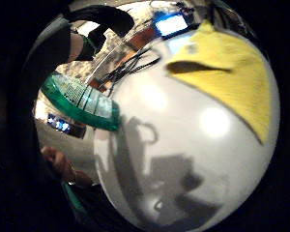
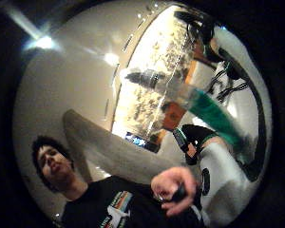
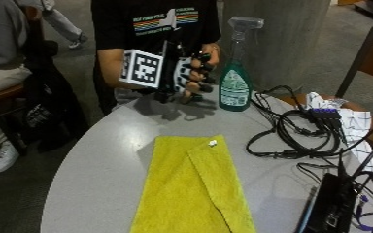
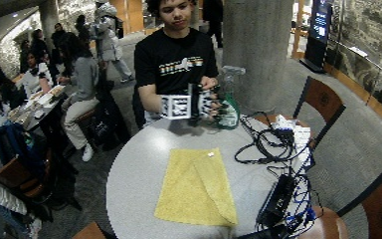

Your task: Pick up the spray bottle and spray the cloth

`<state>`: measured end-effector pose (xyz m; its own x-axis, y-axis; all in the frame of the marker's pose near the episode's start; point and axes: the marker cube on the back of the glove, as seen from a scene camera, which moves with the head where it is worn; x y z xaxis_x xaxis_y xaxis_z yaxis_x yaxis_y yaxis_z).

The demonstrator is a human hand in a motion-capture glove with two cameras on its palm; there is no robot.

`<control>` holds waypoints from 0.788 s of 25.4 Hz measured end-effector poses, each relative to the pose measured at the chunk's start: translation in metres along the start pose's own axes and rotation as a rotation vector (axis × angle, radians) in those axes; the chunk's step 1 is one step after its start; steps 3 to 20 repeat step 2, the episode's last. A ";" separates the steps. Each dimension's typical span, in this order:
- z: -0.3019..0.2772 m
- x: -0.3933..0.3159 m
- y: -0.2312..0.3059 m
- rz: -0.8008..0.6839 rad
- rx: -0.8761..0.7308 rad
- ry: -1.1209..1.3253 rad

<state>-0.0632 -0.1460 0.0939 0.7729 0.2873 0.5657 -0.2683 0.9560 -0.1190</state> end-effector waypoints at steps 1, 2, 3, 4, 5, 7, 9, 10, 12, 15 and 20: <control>-0.012 0.005 0.001 -0.016 0.038 0.053; -0.019 0.008 0.001 -0.028 0.061 0.084; -0.019 0.008 0.001 -0.028 0.061 0.084; -0.019 0.008 0.001 -0.028 0.061 0.084; -0.019 0.008 0.001 -0.028 0.061 0.084; -0.019 0.008 0.001 -0.028 0.061 0.084; -0.019 0.008 0.001 -0.028 0.061 0.084; -0.019 0.008 0.001 -0.028 0.061 0.084; -0.019 0.008 0.001 -0.028 0.061 0.084; -0.019 0.008 0.001 -0.028 0.061 0.084; -0.019 0.008 0.001 -0.028 0.061 0.084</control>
